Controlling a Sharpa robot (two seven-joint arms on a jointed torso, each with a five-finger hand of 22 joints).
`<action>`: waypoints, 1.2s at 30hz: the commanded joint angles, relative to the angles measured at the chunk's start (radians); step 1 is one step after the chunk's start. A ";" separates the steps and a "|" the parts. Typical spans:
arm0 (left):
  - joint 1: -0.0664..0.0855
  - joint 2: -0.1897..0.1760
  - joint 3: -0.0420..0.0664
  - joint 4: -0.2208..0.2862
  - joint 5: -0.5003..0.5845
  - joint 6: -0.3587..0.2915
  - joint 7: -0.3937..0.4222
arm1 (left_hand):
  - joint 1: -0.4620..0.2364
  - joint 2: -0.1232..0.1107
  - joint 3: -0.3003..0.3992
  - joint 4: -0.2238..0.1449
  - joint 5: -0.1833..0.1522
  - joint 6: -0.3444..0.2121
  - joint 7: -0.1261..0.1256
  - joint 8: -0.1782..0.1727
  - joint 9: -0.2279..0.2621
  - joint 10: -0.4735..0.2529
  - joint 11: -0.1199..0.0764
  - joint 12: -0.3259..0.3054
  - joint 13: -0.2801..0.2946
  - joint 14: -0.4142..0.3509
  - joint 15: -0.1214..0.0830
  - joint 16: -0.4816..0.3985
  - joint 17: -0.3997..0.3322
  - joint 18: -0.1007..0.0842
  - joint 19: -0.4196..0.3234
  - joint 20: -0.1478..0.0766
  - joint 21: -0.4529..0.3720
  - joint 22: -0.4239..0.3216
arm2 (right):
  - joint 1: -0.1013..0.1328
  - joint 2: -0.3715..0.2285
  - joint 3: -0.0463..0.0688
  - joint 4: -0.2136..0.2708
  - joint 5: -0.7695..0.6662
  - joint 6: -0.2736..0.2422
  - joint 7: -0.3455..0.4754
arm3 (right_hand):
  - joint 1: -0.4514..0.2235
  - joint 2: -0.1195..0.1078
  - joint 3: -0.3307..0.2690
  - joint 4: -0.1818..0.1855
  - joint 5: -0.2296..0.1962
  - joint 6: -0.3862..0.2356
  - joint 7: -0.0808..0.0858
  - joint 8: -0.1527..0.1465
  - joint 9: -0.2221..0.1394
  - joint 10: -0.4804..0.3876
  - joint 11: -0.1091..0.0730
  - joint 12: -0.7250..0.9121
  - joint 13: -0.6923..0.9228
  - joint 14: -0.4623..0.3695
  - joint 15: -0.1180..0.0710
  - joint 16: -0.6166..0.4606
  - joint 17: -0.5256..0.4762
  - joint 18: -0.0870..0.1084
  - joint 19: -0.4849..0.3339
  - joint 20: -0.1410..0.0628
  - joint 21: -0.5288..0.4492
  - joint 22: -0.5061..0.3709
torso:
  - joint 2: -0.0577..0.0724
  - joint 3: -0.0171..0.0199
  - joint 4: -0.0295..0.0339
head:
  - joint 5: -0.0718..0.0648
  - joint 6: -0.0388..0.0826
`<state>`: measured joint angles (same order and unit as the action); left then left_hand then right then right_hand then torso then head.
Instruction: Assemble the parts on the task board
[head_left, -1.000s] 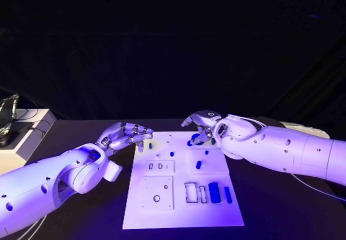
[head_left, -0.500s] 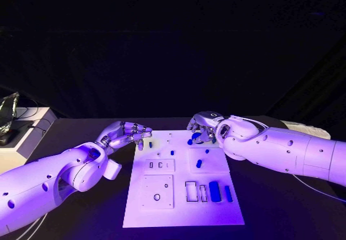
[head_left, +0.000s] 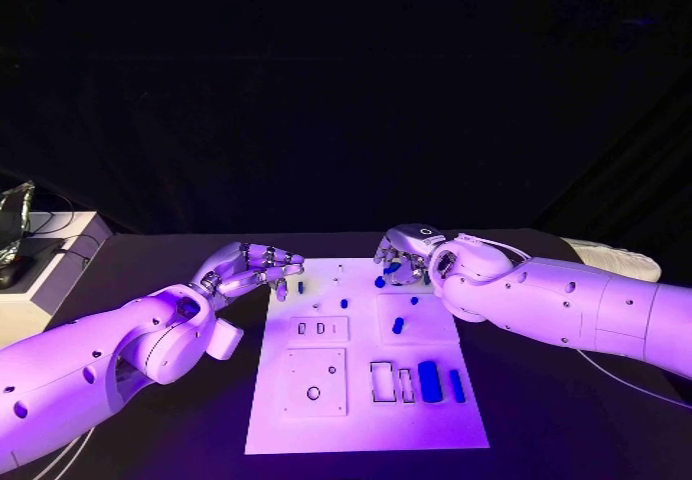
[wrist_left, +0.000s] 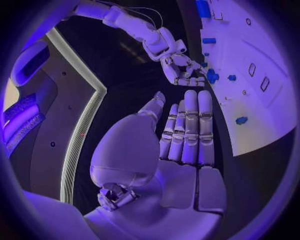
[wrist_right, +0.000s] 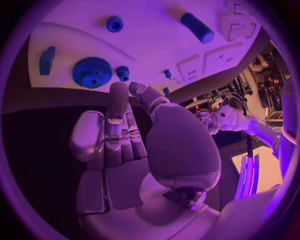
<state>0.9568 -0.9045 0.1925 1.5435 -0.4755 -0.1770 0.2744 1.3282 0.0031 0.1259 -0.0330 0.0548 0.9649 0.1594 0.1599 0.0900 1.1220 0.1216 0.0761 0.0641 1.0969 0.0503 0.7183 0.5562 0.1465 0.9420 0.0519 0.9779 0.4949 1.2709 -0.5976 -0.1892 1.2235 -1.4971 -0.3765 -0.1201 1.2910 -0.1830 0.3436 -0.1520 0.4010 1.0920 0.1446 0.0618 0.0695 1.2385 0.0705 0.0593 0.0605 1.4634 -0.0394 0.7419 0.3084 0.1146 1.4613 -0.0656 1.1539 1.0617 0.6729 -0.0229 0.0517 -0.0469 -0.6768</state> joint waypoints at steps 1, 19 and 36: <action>0.000 0.003 0.001 0.003 0.008 0.018 0.007 | -0.005 -0.004 0.004 0.003 -0.004 -0.001 0.008 -0.004 -0.001 -0.007 -0.001 -0.005 -0.002 0.005 -0.001 -0.003 -0.001 0.020 0.008 0.002 -0.002 -0.001 | -0.004 0.007 0.000 -0.003 -0.011 -0.003 -0.003 | -0.012 -0.004 -0.009 -0.009 -0.007 0.000 -0.005 0.000 -0.001 -0.064 0.013 0.002 0.000 0.014 0.003 0.005 -0.014 0.013 0.002 0.007 -0.025 -0.020 | 0.006 -0.0021 0.0026 | 0.000 -0.001; 0.000 -0.002 0.001 0.010 0.015 0.017 0.011 | -0.007 -0.002 0.003 0.007 -0.004 0.000 0.009 -0.007 -0.001 -0.009 0.000 -0.005 -0.002 0.007 0.000 -0.005 -0.003 0.020 0.011 0.002 -0.006 -0.001 | -0.017 0.020 0.000 -0.014 -0.033 0.048 -0.033 | 0.020 0.026 -0.118 -0.002 -0.019 0.000 -0.005 0.001 -0.001 -0.135 0.026 0.004 0.000 0.003 0.013 0.089 -0.151 0.038 0.035 0.022 -0.134 0.022 | 0.018 -0.0055 0.0103 | -0.005 -0.001; 0.000 -0.003 0.001 0.006 0.020 0.016 0.009 | -0.008 -0.001 0.002 0.010 -0.004 -0.001 0.010 -0.009 -0.002 -0.013 0.001 -0.006 -0.002 0.003 0.001 -0.014 -0.009 0.019 0.009 0.003 -0.015 -0.004 | -0.022 0.024 0.000 -0.018 -0.063 0.056 -0.058 | -0.003 0.037 -0.039 -0.036 -0.004 0.011 -0.005 0.001 -0.001 -0.126 0.026 0.003 -0.001 -0.005 0.011 0.114 -0.165 0.044 0.047 0.022 -0.169 0.068 | 0.021 -0.0049 0.0102 | -0.007 -0.003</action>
<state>0.9563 -0.9080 0.1925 1.5480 -0.4642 -0.1748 0.2747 1.3282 0.0031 0.1286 -0.0303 0.0548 0.9612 0.1629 0.1561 0.0893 1.1148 0.1216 0.0762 0.0633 1.0969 0.0502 0.7077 0.5482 0.1455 0.9455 0.0555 0.9692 0.4916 1.2494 -0.5742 -0.1893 1.2064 -1.5374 -0.3387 -0.1665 1.2942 -0.1493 0.3036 -0.1897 0.3932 1.0941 0.1390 0.0617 0.0691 1.1039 0.0978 0.0593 0.0601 1.4631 -0.0322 0.8500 0.1449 0.1383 1.4642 -0.0513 0.9874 1.1293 0.6931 -0.0280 0.0615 -0.0531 -0.6792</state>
